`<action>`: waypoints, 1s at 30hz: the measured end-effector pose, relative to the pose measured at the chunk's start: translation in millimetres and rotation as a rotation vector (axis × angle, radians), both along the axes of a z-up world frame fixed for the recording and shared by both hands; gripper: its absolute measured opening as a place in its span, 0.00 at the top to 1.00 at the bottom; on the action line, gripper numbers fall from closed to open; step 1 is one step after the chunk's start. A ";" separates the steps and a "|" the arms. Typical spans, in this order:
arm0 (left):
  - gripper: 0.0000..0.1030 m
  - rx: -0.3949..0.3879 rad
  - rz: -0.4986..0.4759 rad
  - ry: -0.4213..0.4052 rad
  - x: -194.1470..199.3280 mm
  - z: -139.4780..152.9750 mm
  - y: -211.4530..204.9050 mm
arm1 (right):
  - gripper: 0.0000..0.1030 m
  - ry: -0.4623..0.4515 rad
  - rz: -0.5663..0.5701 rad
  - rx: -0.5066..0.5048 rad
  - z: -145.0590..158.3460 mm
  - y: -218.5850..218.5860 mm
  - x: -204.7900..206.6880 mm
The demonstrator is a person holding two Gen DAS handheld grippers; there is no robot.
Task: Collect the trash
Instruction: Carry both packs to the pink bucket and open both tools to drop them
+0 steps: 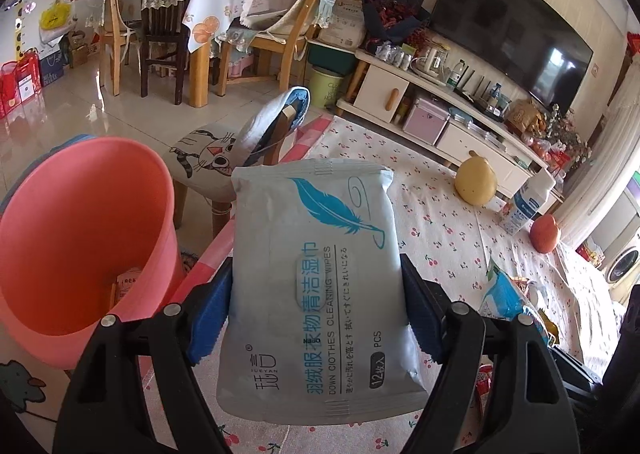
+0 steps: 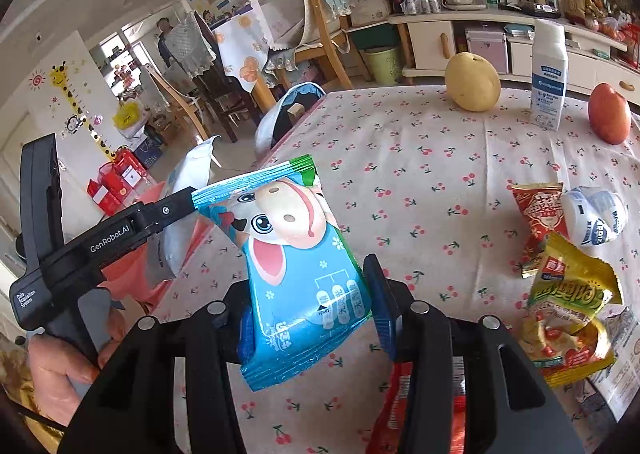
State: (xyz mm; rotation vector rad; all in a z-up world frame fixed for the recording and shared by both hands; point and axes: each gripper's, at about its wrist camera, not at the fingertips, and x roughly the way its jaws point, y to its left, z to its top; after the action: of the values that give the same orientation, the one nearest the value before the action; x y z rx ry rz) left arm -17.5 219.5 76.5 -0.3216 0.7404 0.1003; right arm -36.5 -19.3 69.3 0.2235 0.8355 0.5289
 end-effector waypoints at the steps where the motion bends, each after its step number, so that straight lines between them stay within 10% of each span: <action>1: 0.24 -0.006 0.009 -0.003 -0.7 0.9 3.1 | 0.54 0.002 0.005 0.009 1.9 4.7 -0.4; 30: 0.24 -0.227 0.679 -0.035 -56.9 8.9 212.0 | 0.54 0.034 0.300 0.109 34.5 249.0 38.6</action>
State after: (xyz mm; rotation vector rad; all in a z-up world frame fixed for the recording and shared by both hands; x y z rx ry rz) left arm -74.4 431.5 85.4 -0.7824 0.5827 0.6529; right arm 2.1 229.7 103.9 0.2086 0.8800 0.8551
